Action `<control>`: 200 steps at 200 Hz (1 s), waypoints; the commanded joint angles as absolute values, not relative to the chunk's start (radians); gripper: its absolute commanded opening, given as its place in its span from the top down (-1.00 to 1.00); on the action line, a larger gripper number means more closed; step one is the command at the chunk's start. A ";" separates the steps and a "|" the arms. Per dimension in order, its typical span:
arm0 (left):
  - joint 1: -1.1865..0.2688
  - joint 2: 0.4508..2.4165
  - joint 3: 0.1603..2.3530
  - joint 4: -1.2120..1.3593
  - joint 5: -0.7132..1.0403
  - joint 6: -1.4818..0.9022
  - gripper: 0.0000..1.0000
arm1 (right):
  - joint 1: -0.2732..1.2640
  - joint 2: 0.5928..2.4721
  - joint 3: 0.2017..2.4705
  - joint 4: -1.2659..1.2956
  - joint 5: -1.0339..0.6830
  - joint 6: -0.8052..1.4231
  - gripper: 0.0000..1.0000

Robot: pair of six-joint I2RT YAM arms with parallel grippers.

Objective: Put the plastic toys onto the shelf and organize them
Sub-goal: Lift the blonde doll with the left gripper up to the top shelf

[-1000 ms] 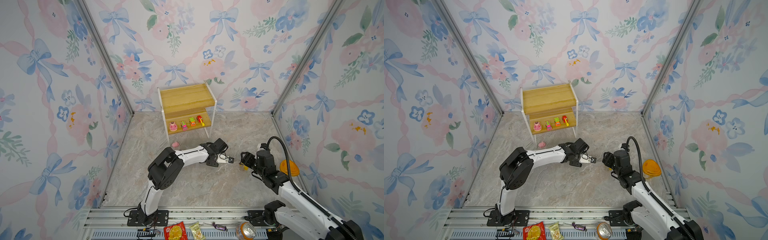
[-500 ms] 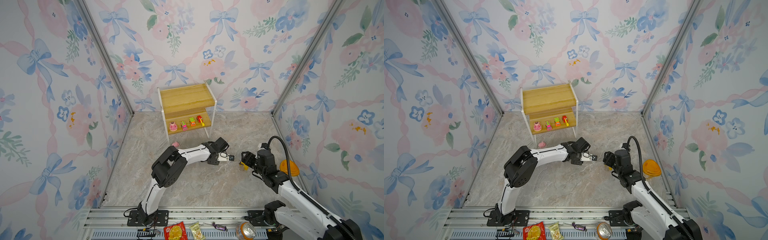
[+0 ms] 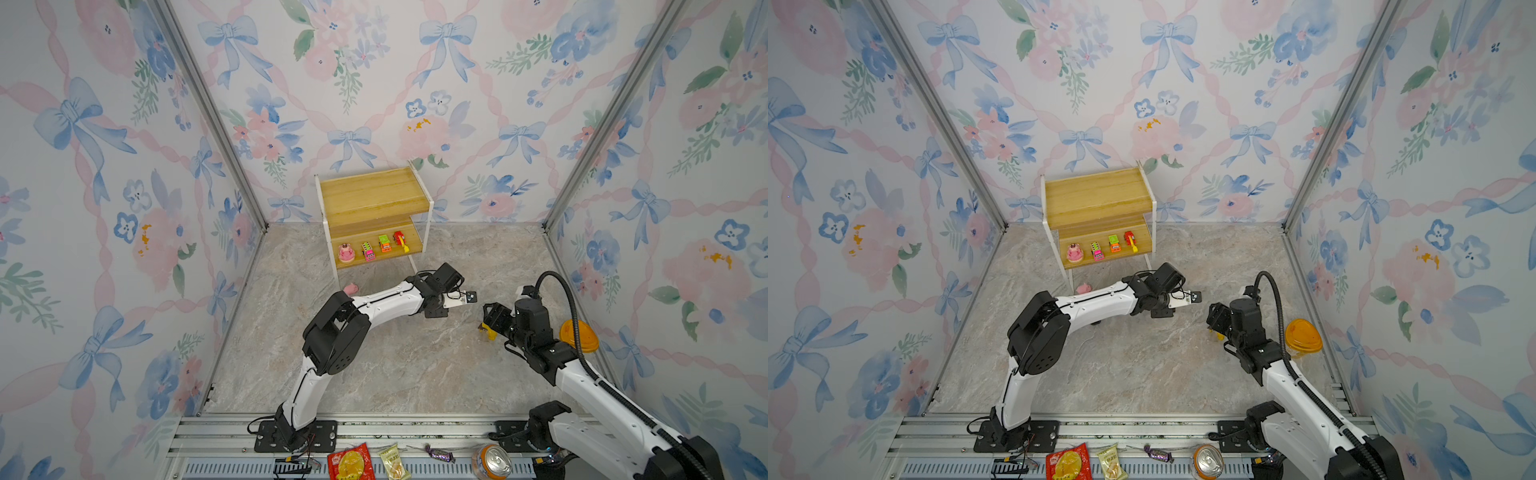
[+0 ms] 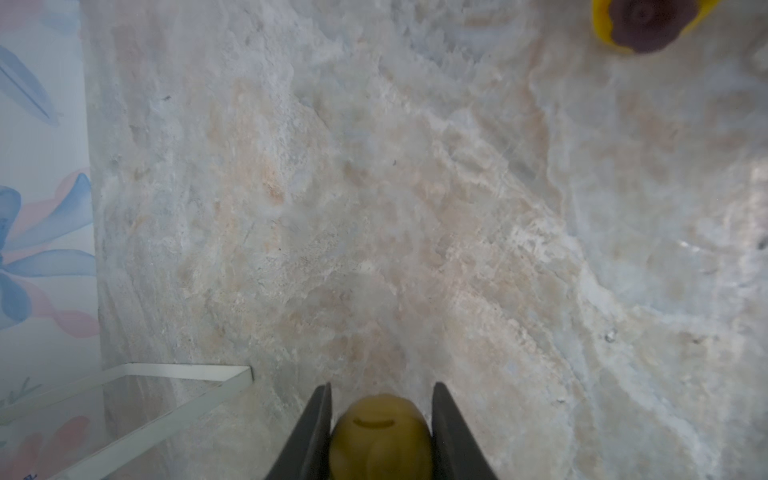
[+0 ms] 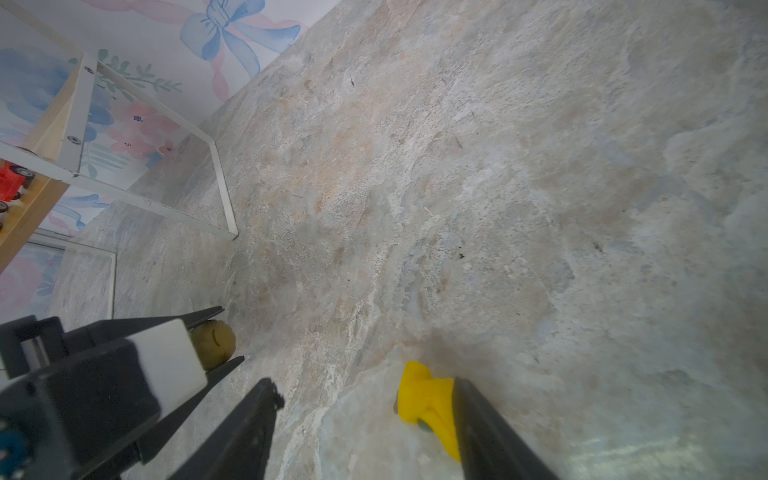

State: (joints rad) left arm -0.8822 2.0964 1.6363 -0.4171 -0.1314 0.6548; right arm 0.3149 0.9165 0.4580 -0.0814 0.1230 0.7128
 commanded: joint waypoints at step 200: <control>-0.714 1.799 1.997 -0.164 -0.276 -0.162 0.51 | 0.371 0.758 0.540 -0.195 0.255 0.639 -0.35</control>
